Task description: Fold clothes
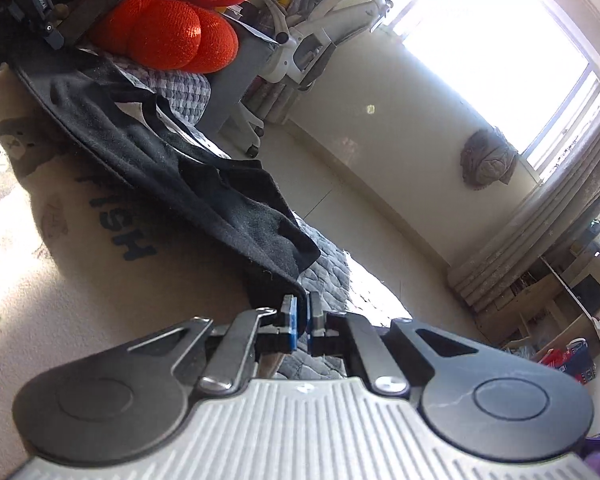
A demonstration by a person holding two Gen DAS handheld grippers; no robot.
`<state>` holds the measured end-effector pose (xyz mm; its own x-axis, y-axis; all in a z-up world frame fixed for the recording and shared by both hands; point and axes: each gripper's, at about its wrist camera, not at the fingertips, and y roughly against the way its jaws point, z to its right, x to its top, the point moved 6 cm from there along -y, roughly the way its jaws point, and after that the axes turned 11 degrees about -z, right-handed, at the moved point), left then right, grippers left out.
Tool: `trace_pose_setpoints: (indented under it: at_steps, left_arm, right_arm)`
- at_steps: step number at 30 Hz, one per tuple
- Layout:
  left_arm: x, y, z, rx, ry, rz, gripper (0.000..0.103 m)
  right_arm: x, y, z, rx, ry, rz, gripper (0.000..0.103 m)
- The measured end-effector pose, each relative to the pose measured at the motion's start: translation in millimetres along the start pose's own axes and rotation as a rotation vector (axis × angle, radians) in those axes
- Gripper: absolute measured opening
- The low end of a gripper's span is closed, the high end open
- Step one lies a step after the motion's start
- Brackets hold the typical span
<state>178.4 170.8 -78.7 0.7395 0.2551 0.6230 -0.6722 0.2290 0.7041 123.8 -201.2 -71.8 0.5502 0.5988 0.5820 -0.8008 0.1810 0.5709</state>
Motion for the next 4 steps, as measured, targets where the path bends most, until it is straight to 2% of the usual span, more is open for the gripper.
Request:
trace_pose_setpoints:
  at_steps: [2,4]
  left_arm:
    - [-6.5,-10.3,-2.4,0.018,-0.002,-0.043,0.008]
    - [-10.2,-13.4,-4.1,0.02,-0.001,-0.049,0.009]
  right_arm:
    - [-6.9,-8.4,-3.2,0.031,-0.01,-0.037,0.003]
    - [-10.5,-11.9,-6.7,0.038,-0.01,-0.046,0.003]
